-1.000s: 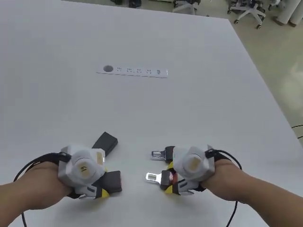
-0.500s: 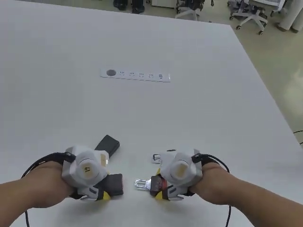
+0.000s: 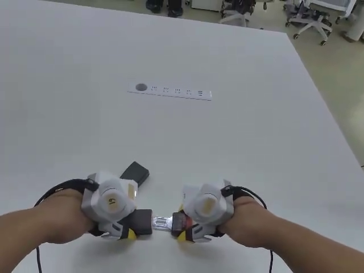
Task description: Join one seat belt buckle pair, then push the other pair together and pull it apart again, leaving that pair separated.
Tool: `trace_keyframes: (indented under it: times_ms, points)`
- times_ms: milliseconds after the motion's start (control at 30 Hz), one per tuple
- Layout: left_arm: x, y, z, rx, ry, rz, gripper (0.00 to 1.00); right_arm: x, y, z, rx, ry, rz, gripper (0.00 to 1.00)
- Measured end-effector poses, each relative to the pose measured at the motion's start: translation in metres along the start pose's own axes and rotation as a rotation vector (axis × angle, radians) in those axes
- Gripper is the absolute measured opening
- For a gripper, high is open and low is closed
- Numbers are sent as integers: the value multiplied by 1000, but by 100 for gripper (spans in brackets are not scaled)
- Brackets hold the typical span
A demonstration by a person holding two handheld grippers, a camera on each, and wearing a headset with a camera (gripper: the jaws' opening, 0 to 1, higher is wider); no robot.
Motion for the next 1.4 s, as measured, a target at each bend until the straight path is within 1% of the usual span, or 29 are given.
trace_keyframes:
  times_ms: [67, 233, 333, 400, 600, 733, 800, 1033, 1200, 1400]
  points:
    - [-1, 1, 1, -1, 1, -1, 35, 2, -3, 3, 4, 1, -4, 32]
    - [0, -2, 0, -8, 2, 5, 35, 0, -8, 6, 12, -6, -11, 32]
    - [-2, 0, 2, -10, 4, 12, 35, -1, -13, 8, 19, -8, -23, 32]
    - [-2, -1, 1, -11, 5, 15, 35, 0, -14, 8, 7, -11, -31, 32]
    - [0, -2, -1, -8, 11, 27, 34, 3, -15, 8, -8, -27, -38, 31]
    - [-1, -3, -1, -4, 23, 49, 34, 5, -17, 9, -25, -38, -48, 31]
    - [-2, -2, 0, -7, 26, 50, 34, 6, -18, 9, -29, -38, -55, 31]
    - [-4, -1, 2, -16, 27, 52, 34, 5, -20, 11, -20, -31, -51, 30]
    - [-4, -1, 3, -14, 27, 55, 34, 3, -25, 12, -13, -24, -48, 30]
    - [-5, 0, 5, -26, 34, 74, 34, -1, -31, 20, 11, -12, -23, 30]
Point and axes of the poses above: the centre of the closed fingertips' face, and the gripper's own axes: z roughly forward along the fingers, x roughly to its right, y roughly out of its underside, the point moved 10 cm from there along -z, roughly backward along the fingers, and after that the axes turned 3 degrees about -x, right-handed, at the moved point
